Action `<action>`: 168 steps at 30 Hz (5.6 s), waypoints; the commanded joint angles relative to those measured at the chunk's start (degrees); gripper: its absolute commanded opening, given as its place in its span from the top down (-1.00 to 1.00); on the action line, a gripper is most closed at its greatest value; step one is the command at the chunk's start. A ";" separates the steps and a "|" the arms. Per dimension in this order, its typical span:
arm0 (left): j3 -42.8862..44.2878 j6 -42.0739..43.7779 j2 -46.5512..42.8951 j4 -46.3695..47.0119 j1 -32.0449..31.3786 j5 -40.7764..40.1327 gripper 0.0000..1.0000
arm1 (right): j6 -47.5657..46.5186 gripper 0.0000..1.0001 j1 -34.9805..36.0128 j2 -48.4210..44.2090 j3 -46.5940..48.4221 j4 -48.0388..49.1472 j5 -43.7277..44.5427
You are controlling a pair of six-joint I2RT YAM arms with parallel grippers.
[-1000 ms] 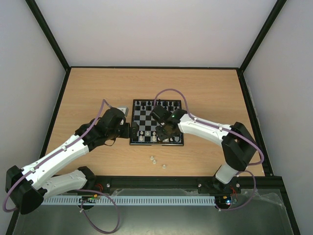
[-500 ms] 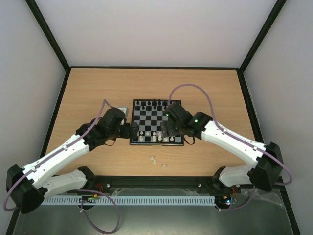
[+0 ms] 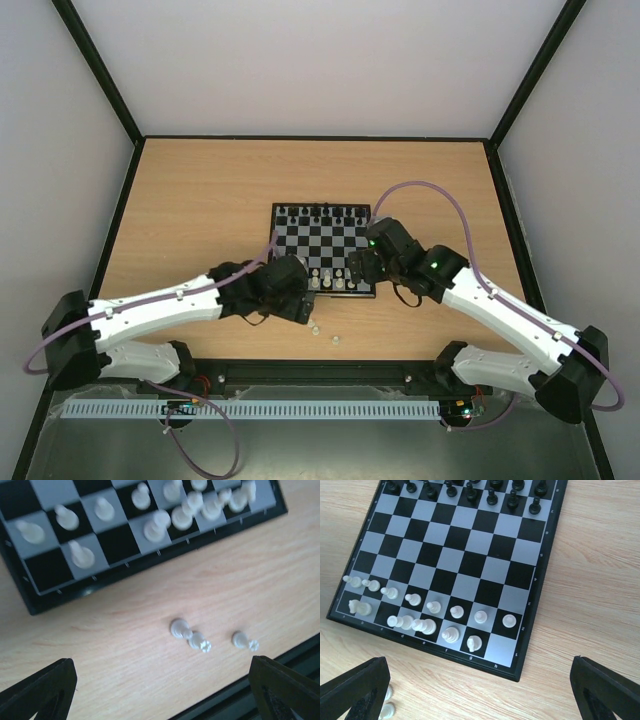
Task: Set up the chess pieces on the board
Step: Pick up the chess piece at the center of the board, then place the chess piece on the chessboard.
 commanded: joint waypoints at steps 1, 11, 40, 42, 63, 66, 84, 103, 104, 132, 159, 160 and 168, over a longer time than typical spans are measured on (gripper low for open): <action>1.78 -6.09 3.77 -2.42 -4.45 -1.64 -0.89 | 0.02 -0.96 -0.18 -1.53 -1.72 1.16 -2.82; 5.55 -7.23 16.51 -0.44 -8.41 -3.30 -0.28 | -0.91 -0.86 -0.15 -2.47 -2.15 1.75 -6.19; 4.99 -4.69 23.39 2.24 -7.29 -0.48 0.30 | -1.05 -0.81 -0.21 -2.48 -2.81 2.10 -7.39; 4.81 -4.63 23.60 2.39 -7.20 -0.37 0.30 | -1.06 -0.80 -0.14 -2.44 -2.83 2.10 -7.52; 4.87 -2.93 27.27 3.60 -6.53 0.79 0.52 | -1.14 -0.76 -0.17 -2.60 -3.10 2.28 -7.83; 5.22 -2.77 27.36 3.67 -6.31 0.71 0.63 | -1.23 -0.75 -0.15 -2.60 -3.11 2.29 -7.94; 11.97 0.77 24.06 -4.61 -2.05 -3.13 0.84 | -1.31 -0.73 -0.17 -2.83 -3.17 2.47 -8.42; 19.22 8.73 29.30 -5.22 6.34 -3.81 0.82 | -1.23 -0.72 -0.21 -2.74 -3.28 2.36 -7.97; 19.14 8.74 29.34 -5.08 6.46 -3.84 0.82 | -1.23 -0.72 -0.16 -2.76 -3.18 2.36 -7.99; 15.82 9.45 32.45 -1.16 8.50 -1.89 0.74 | -1.45 -0.73 -0.12 -2.31 -3.45 2.62 -9.21; 14.63 9.37 32.62 -0.38 8.46 -0.87 0.62 | -1.47 -0.72 -0.14 -1.94 -3.54 2.63 -9.45; 14.63 9.38 32.62 -0.42 8.46 -0.87 0.59 | -1.49 -0.73 -0.15 -1.89 -3.50 2.65 -9.50; 15.09 9.40 32.39 -0.45 8.53 -1.31 0.50 | -1.58 -0.73 -0.15 -1.77 -3.46 2.64 -9.54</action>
